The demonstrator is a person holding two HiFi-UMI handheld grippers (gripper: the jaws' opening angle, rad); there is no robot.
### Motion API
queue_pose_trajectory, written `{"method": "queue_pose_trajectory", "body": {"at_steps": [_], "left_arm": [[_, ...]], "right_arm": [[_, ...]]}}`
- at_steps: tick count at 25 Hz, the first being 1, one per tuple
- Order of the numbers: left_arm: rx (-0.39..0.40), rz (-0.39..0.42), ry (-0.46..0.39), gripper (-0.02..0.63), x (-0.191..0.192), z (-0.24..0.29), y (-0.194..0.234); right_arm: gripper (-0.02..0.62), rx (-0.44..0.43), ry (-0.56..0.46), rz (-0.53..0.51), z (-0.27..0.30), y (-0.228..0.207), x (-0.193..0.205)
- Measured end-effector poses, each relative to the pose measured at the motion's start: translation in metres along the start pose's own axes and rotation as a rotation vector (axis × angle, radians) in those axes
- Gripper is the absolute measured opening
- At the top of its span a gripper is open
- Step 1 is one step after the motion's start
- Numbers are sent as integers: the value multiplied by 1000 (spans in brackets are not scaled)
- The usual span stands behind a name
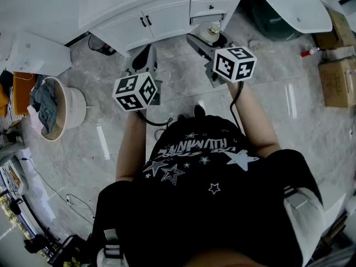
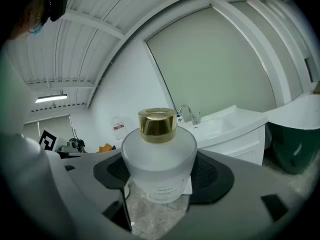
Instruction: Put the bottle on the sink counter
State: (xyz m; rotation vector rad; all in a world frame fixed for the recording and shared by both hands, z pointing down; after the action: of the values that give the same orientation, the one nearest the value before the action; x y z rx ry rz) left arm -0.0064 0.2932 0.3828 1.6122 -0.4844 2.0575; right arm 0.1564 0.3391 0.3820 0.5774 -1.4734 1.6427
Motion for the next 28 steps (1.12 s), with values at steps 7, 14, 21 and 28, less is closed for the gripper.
{"method": "queue_pose_trajectory", "body": {"at_steps": [7,14,21,28], "left_arm": [[-11,-1,5,8,0,2,-5],[-39,-1,10,8,2,4,-11],[-71,-7,48,8,8,15,-18],[-145,3,22,8,5,22,-12]], "right_arm": [[324,-3,3,-1,-2,-3,0],[324,-24,4,6,-7,-12,-2],[324,5,34,13,-6,-35,-7],[324,-50,67,9,9,-52,-12]]}}
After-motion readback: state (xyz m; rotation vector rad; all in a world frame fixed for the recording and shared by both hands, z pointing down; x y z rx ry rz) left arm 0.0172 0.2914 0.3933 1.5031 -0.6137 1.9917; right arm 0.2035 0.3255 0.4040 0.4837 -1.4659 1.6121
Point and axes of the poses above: the fingertips, and each gripper's own axes: z forward along the fingers, y to its left, x out of its underside, the point moved 2 cm from there along -z, backward along the fingers, and after that the axes turned 15 degrees about z, right-handed, at the moved point
